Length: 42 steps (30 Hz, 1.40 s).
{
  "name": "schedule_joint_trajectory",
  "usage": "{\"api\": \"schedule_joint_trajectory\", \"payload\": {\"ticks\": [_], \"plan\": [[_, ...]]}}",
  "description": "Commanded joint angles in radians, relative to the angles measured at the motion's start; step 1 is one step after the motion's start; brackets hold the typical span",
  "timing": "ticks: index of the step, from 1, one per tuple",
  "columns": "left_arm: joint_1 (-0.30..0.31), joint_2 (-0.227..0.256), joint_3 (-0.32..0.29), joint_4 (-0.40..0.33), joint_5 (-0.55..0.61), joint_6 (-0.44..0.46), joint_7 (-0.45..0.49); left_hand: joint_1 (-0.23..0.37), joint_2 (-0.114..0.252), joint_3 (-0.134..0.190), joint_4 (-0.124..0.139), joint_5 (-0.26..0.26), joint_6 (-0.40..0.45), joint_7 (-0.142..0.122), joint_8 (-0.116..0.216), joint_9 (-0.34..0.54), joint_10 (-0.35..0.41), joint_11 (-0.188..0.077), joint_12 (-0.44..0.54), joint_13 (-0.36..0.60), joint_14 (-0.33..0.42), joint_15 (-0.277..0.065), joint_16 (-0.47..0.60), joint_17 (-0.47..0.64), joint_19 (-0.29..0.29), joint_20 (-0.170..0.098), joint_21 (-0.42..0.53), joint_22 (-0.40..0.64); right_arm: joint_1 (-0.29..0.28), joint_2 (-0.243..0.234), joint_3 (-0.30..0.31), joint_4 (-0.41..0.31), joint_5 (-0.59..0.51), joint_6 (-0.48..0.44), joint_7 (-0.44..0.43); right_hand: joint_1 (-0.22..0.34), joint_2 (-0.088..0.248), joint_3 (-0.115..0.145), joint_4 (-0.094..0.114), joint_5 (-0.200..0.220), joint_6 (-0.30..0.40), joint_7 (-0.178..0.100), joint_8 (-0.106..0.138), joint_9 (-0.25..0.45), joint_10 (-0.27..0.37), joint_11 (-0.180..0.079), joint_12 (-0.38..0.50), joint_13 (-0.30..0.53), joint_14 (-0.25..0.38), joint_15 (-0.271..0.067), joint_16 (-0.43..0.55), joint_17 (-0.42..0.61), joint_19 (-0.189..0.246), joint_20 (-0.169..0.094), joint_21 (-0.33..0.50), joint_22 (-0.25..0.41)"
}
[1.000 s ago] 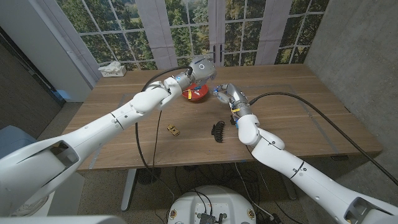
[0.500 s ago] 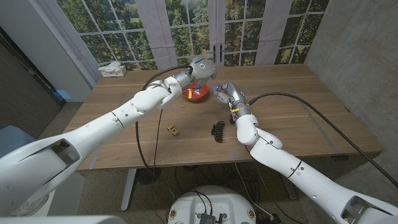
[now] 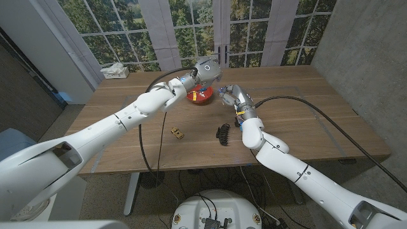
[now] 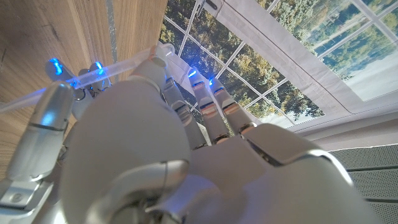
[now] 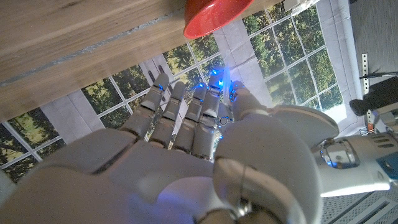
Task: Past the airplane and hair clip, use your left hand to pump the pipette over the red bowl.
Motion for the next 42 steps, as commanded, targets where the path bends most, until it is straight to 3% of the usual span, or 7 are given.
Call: {"api": "schedule_joint_trajectory", "payload": {"ticks": [1,17,23,30,36,42], "plan": [[0.004,0.001,0.0,-0.011,0.011,0.005,-0.002,0.005,0.007,-0.005,0.002,0.004,0.006,-0.005,0.0,0.003,0.045,-0.039,0.004,0.045,0.007,-0.176,-0.003,0.004,0.007,-0.004,0.0,0.006,-0.011,-0.006,0.006,0.001,-0.006,0.023,-0.013,0.01,0.002,-0.002,0.004,0.004,0.009,-0.004,0.007,0.002,0.012,-0.001,0.006,0.004,0.009,-0.111,0.013,0.007,0.006,-0.007,0.008,0.006],[0.027,-0.001,-0.006,-0.021,0.044,0.047,0.04,-0.005,0.005,-0.012,0.006,0.003,-0.027,-0.007,-0.015,0.002,0.024,-0.038,-0.013,0.038,0.009,-0.176,-0.003,0.004,0.007,-0.004,0.0,0.006,-0.031,-0.017,0.012,0.007,-0.016,0.074,-0.025,0.037,0.003,-0.006,-0.001,0.006,0.024,0.012,0.016,0.01,0.019,-0.001,0.006,0.01,0.008,-0.115,0.021,0.01,0.007,-0.005,0.013,0.007],[0.047,-0.02,-0.007,-0.011,0.074,0.108,0.096,-0.071,0.021,-0.031,0.021,0.004,-0.12,-0.019,-0.066,-0.006,-0.102,-0.04,-0.075,0.01,-0.02,-0.173,-0.023,-0.003,-0.002,0.002,-0.004,0.006,-0.04,-0.017,0.018,0.008,-0.02,0.094,-0.035,0.044,0.003,-0.009,0.0,0.007,0.027,0.015,0.02,0.015,0.023,-0.003,0.006,0.011,0.008,-0.118,0.022,0.009,0.006,-0.007,0.015,0.007],[0.086,-0.056,-0.015,0.003,0.093,0.219,0.154,-0.134,0.02,-0.028,0.019,0.007,-0.254,-0.046,-0.119,-0.019,-0.268,-0.039,-0.129,-0.035,-0.065,-0.17,-0.037,-0.011,-0.013,0.011,-0.006,0.006,-0.048,-0.014,0.025,0.01,-0.023,0.106,-0.043,0.051,0.003,-0.013,0.001,0.008,0.026,0.018,0.024,0.022,0.029,-0.003,0.006,0.011,0.007,-0.122,0.024,0.008,0.006,-0.011,0.017,0.007],[0.118,-0.089,-0.026,0.006,0.078,0.307,0.186,-0.193,0.022,-0.017,0.027,0.008,-0.334,-0.05,-0.126,-0.024,-0.358,-0.037,-0.131,-0.058,-0.1,-0.165,-0.041,-0.016,-0.024,0.015,-0.007,0.006,-0.055,-0.012,0.032,0.017,-0.022,0.124,-0.052,0.054,0.003,-0.015,0.002,0.008,0.029,0.018,0.027,0.025,0.03,-0.003,0.006,0.012,0.008,-0.124,0.025,0.007,0.007,-0.012,0.018,0.007],[0.149,-0.126,-0.049,-0.001,0.005,0.371,0.201,-0.289,0.037,-0.013,0.059,0.002,-0.392,-0.039,-0.123,-0.025,-0.42,-0.036,-0.125,-0.072,-0.129,-0.156,-0.039,-0.016,-0.028,0.025,-0.006,0.007,-0.06,-0.008,0.036,0.025,-0.027,0.137,-0.067,0.056,0.004,-0.018,0.005,0.008,0.025,0.019,0.028,0.03,0.031,-0.004,0.005,0.013,0.009,-0.122,0.025,0.004,0.006,-0.013,0.02,0.006]]}}
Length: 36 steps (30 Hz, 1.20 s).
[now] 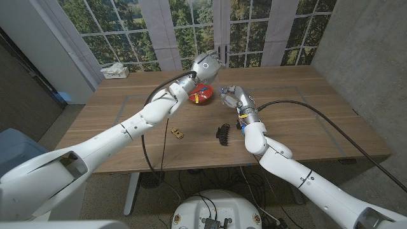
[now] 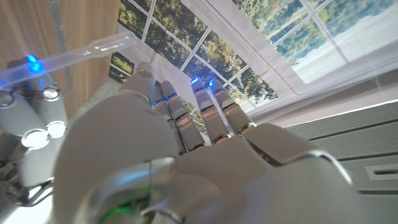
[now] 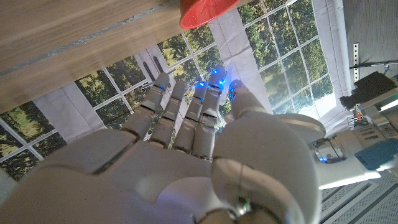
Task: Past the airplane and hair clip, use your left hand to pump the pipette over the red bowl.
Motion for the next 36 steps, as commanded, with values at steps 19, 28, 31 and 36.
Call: {"api": "schedule_joint_trajectory", "payload": {"ticks": [19,28,31,36], "plan": [[0.124,-0.096,-0.112,-0.069,-0.374,0.203,0.026,-0.095,0.013,0.006,0.029,-0.001,-0.038,0.033,0.007,0.0,-0.035,0.002,0.009,-0.009,-0.011,-0.161,0.006,0.0,0.005,0.02,0.002,0.002,-0.026,0.041,0.039,0.077,0.015,0.141,-0.097,0.034,0.014,0.0,0.002,0.014,0.001,0.035,0.021,0.028,0.023,0.0,0.008,0.011,0.019,-0.137,0.005,-0.004,0.008,-0.021,0.015,0.002],[0.167,-0.104,-0.206,-0.118,-0.63,0.169,0.015,-0.165,-0.013,-0.009,0.04,-0.008,-0.07,0.053,0.003,-0.002,-0.053,0.01,0.012,-0.013,-0.013,-0.15,0.007,-0.001,0.002,0.03,0.001,0.003,-0.032,0.065,0.056,0.117,0.031,0.194,-0.139,0.034,0.016,-0.001,0.006,0.016,-0.002,0.035,0.026,0.038,0.023,-0.001,0.007,0.014,0.022,-0.135,0.005,-0.006,0.009,-0.022,0.018,0.003],[0.18,-0.099,-0.25,-0.128,-0.752,0.127,-0.004,-0.211,-0.025,-0.021,0.051,-0.013,-0.086,0.06,0.003,-0.003,-0.068,0.029,0.012,-0.015,-0.016,-0.148,0.008,0.0,-0.003,0.034,0.0,0.003,-0.033,0.073,0.062,0.128,0.035,0.209,-0.154,0.035,0.017,-0.001,0.006,0.016,-0.002,0.035,0.028,0.041,0.023,-0.002,0.007,0.015,0.022,-0.136,0.004,-0.007,0.009,-0.023,0.019,0.003],[0.196,-0.093,-0.316,-0.123,-0.961,0.047,-0.043,-0.255,-0.039,-0.031,0.054,-0.016,-0.125,0.074,-0.002,-0.004,-0.087,0.05,0.013,-0.016,-0.02,-0.14,0.009,-0.001,-0.012,0.041,-0.001,0.004,-0.034,0.085,0.071,0.148,0.046,0.235,-0.172,0.034,0.017,-0.002,0.008,0.017,-0.006,0.035,0.029,0.046,0.023,-0.001,0.006,0.017,0.022,-0.135,0.002,-0.008,0.008,-0.023,0.021,0.003]]}}
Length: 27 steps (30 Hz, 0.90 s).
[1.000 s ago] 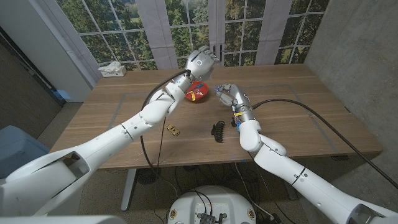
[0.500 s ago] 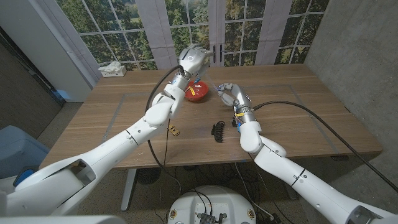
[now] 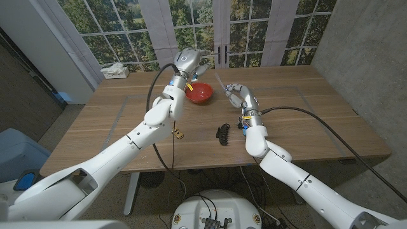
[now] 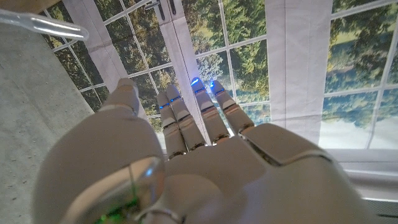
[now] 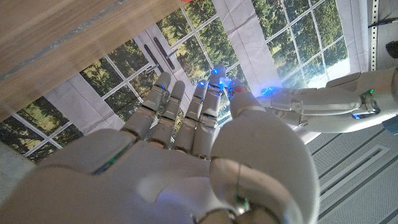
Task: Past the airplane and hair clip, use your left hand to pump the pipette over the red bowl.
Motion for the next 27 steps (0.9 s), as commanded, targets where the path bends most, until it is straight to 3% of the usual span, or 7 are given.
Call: {"api": "schedule_joint_trajectory", "payload": {"ticks": [1,10,21,27], "plan": [[0.045,0.007,-0.147,-0.022,-0.48,-0.142,-0.073,-0.035,-0.014,-0.01,0.001,-0.005,-0.03,0.008,-0.002,0.001,-0.017,0.023,0.003,0.002,-0.015,-0.134,0.003,-0.001,-0.002,0.008,-0.002,0.004,-0.004,0.03,0.021,0.05,0.021,0.066,-0.052,0.001,0.008,0.001,0.005,0.006,0.001,0.003,0.005,0.007,0.008,0.001,0.007,0.003,0.01,-0.137,0.002,0.001,0.003,-0.003,0.005,0.003],[0.044,0.018,-0.2,0.019,-0.746,-0.24,-0.136,-0.066,-0.045,-0.022,-0.011,-0.008,-0.071,0.031,-0.002,0.0,-0.048,0.039,0.001,0.0,-0.039,-0.116,-0.002,-0.003,-0.016,0.01,-0.005,0.005,-0.004,0.05,0.026,0.084,0.01,0.119,-0.098,0.002,0.008,0.0,0.005,0.008,0.001,0.002,0.011,0.017,0.007,0.0,0.005,0.007,0.01,-0.137,0.0,-0.001,0.001,-0.003,0.008,0.003],[0.019,0.036,-0.21,0.097,-0.98,-0.345,-0.239,-0.088,-0.085,-0.037,-0.026,-0.011,-0.065,0.046,0.008,-0.001,-0.033,0.052,0.014,-0.001,-0.041,-0.108,0.002,-0.003,-0.032,0.013,-0.008,0.006,0.005,0.07,0.028,0.117,-0.006,0.162,-0.135,0.004,0.008,-0.002,0.005,0.01,0.002,0.004,0.017,0.027,0.012,0.001,0.005,0.011,0.01,-0.14,-0.001,-0.002,0.001,-0.004,0.012,0.003],[0.002,0.052,-0.2,0.125,-1.052,-0.374,-0.284,-0.101,-0.106,-0.045,-0.033,-0.012,-0.035,0.045,0.022,-0.002,-0.008,0.052,0.024,-0.003,-0.039,-0.104,0.005,-0.003,-0.043,0.019,-0.009,0.007,0.01,0.076,0.029,0.124,-0.013,0.174,-0.143,0.004,0.008,-0.003,0.006,0.01,0.0,0.003,0.019,0.031,0.013,-0.001,0.005,0.012,0.01,-0.141,-0.002,-0.002,0.0,-0.005,0.013,0.003]]}}
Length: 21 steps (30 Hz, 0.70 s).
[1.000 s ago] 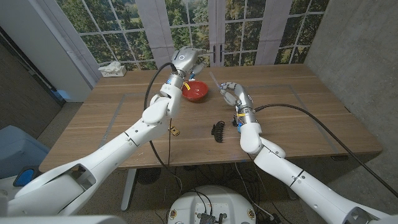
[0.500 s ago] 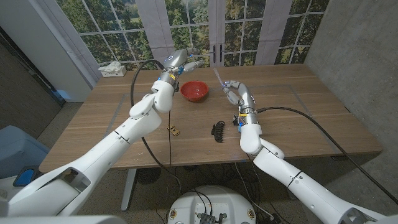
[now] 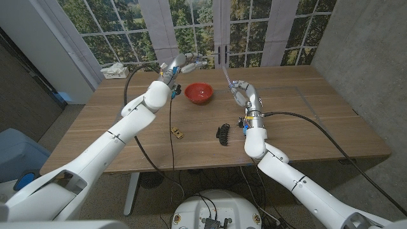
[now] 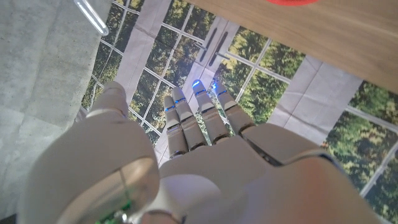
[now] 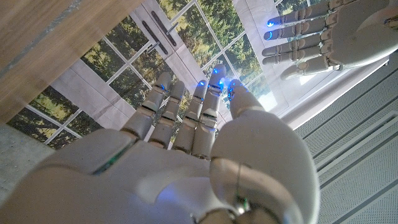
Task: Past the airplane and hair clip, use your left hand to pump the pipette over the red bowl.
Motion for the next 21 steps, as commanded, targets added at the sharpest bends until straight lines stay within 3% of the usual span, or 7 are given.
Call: {"api": "schedule_joint_trajectory", "payload": {"ticks": [1,8,13,16,21], "plan": [[-0.033,0.03,-0.006,0.068,-0.25,-0.096,-0.122,-0.003,-0.02,-0.005,-0.005,0.0,0.03,0.0,0.014,0.003,0.026,-0.001,0.011,0.002,-0.002,-0.107,0.006,0.001,-0.005,0.003,-0.001,0.002,0.011,0.019,0.003,0.03,-0.015,0.042,-0.03,0.004,0.007,-0.001,0.003,0.004,0.001,0.003,0.007,0.007,0.013,-0.003,0.005,0.004,0.01,-0.141,-0.001,0.003,0.0,-0.005,0.006,0.003],[-0.057,0.038,0.005,0.095,-0.348,-0.106,-0.198,0.006,-0.044,-0.005,-0.027,0.002,0.076,0.029,0.026,0.001,0.062,-0.009,0.022,-0.002,0.015,-0.113,0.011,0.0,-0.007,0.006,0.002,0.002,0.016,0.022,-0.004,0.035,-0.041,0.065,-0.046,0.005,0.008,-0.001,0.002,0.005,0.001,0.003,0.009,0.012,0.014,-0.001,0.005,0.005,0.011,-0.142,-0.002,0.002,0.0,-0.006,0.007,0.003],[-0.072,0.033,0.016,0.117,-0.402,-0.113,-0.236,0.008,-0.052,-0.006,-0.033,0.002,0.092,0.029,0.03,0.001,0.077,-0.017,0.026,-0.003,0.022,-0.114,0.013,-0.001,-0.006,0.007,0.004,0.002,0.019,0.023,-0.011,0.036,-0.061,0.075,-0.052,0.006,0.008,-0.001,0.002,0.006,0.001,0.003,0.011,0.015,0.015,-0.002,0.004,0.007,0.012,-0.143,-0.002,0.002,-0.001,-0.007,0.009,0.003],[-0.086,0.027,0.021,0.139,-0.442,-0.12,-0.274,0.016,-0.055,0.002,-0.043,0.006,0.153,0.037,0.042,0.0,0.138,-0.032,0.044,-0.006,0.051,-0.121,0.018,-0.001,-0.001,0.007,0.008,0.002,0.02,0.025,-0.016,0.04,-0.074,0.085,-0.058,0.006,0.008,-0.002,0.003,0.006,0.0,0.003,0.012,0.017,0.015,-0.002,0.004,0.007,0.012,-0.143,-0.002,0.001,-0.001,-0.007,0.009,0.003],[-0.107,0.016,0.035,0.168,-0.488,-0.133,-0.323,0.024,-0.053,0.009,-0.047,0.007,0.184,0.036,0.047,-0.001,0.166,-0.041,0.051,-0.008,0.068,-0.126,0.02,-0.001,0.007,0.005,0.011,0.002,0.021,0.024,-0.023,0.033,-0.089,0.089,-0.053,0.006,0.008,-0.002,0.003,0.007,0.0,0.003,0.014,0.021,0.016,-0.002,0.004,0.009,0.011,-0.144,-0.003,0.001,-0.002,-0.009,0.011,0.003]]}}
